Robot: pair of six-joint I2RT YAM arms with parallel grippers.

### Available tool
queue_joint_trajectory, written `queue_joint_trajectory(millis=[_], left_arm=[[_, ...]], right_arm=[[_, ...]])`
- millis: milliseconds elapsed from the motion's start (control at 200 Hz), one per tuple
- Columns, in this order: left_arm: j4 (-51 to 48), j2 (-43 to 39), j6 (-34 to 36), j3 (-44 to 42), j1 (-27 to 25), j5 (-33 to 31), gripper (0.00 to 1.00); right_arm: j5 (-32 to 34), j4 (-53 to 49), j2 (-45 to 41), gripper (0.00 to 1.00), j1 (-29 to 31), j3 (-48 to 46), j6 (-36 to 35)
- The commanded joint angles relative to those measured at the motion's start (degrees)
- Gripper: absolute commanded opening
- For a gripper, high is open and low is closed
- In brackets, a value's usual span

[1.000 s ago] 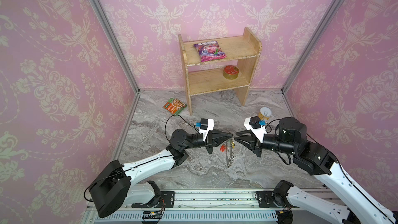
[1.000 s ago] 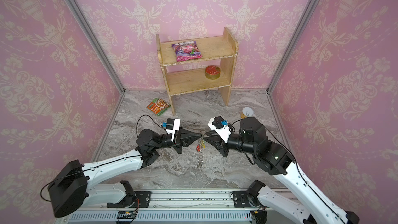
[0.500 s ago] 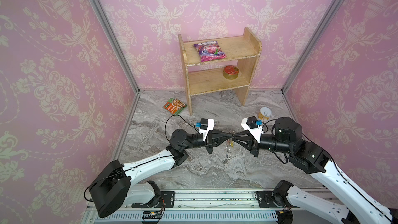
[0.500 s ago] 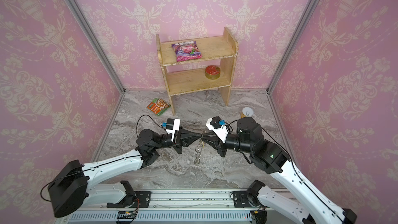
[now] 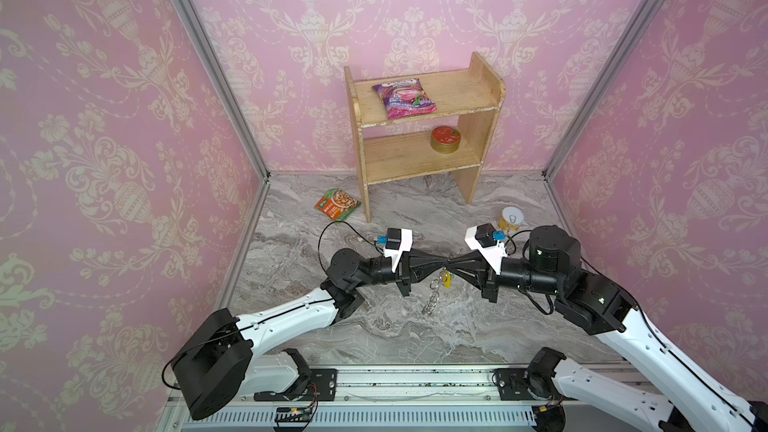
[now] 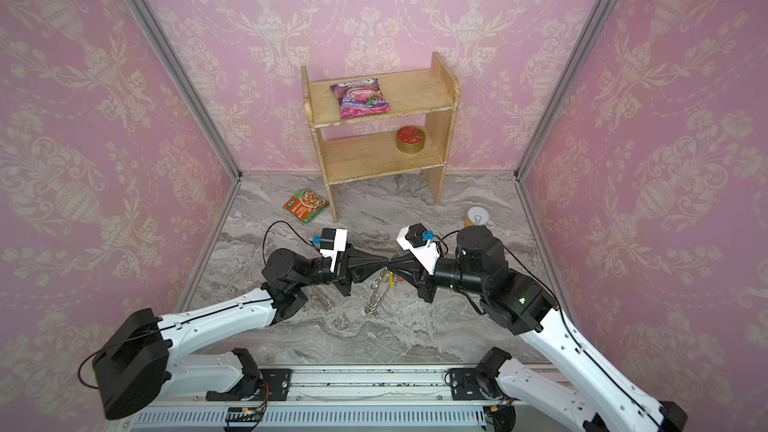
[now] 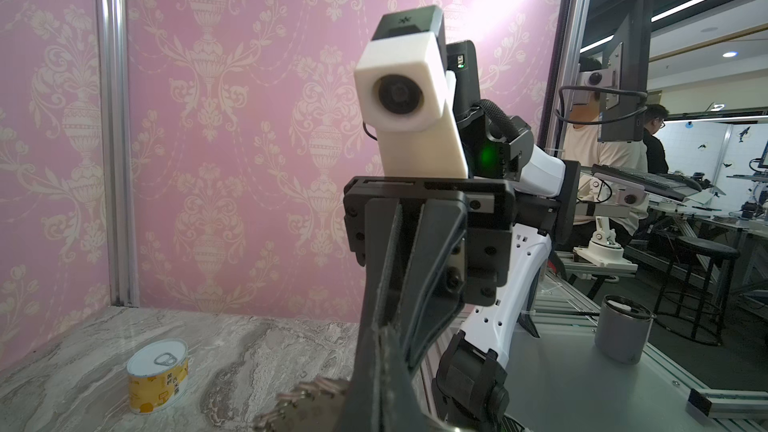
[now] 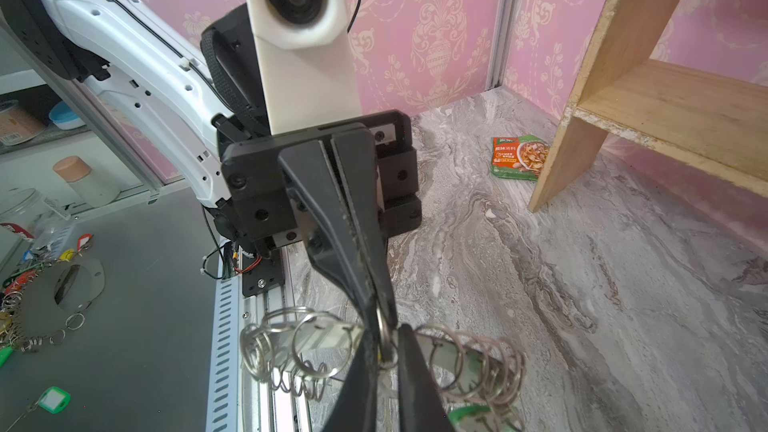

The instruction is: Put the keys on the keyring

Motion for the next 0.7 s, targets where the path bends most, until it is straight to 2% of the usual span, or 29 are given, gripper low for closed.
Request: queue_joint_trajectory(millis=[0, 130, 370, 515, 575, 651, 696], left_arm=[[3.2, -0.4, -1.4, 2.0, -0.2, 1.5, 0.0], [3.2, -0.3, -1.3, 2.0, -0.2, 1.4, 0.0], [2.3, -0.3, -1.3, 1.8, -0.2, 1.3, 0.0], [-2.5, -1.4, -0.1, 1.6, -0.2, 1.0, 0.0], [-6.8, -2.8, 1.2, 1.5, -0.2, 0.5, 0.09], [-15.8, -5.3, 4.3, 1.9, -0.2, -0.5, 0.29], [-23.0, -7.0, 6.8, 2.8, -0.2, -1.7, 0.34]], right_arm=[[-1.0, 1.8, 0.0, 0.09, -0.4, -0.8, 1.0], [-1.5, 2.1, 0.0, 0.0, -0.5, -0.8, 1.3], [-1.8, 1.7, -0.6, 0.0, -0.5, -0.8, 0.9], [-1.2, -3.3, 0.2, 0.0, -0.5, 1.5, -1.6], [-0.7, -6.7, 0.7, 0.0, -0.5, 2.9, -3.1], [-0.5, -10.9, 1.8, 0.0, -0.5, 4.8, -5.0], [-0.3, -13.1, 2.5, 0.0, -0.5, 5.7, -5.8]])
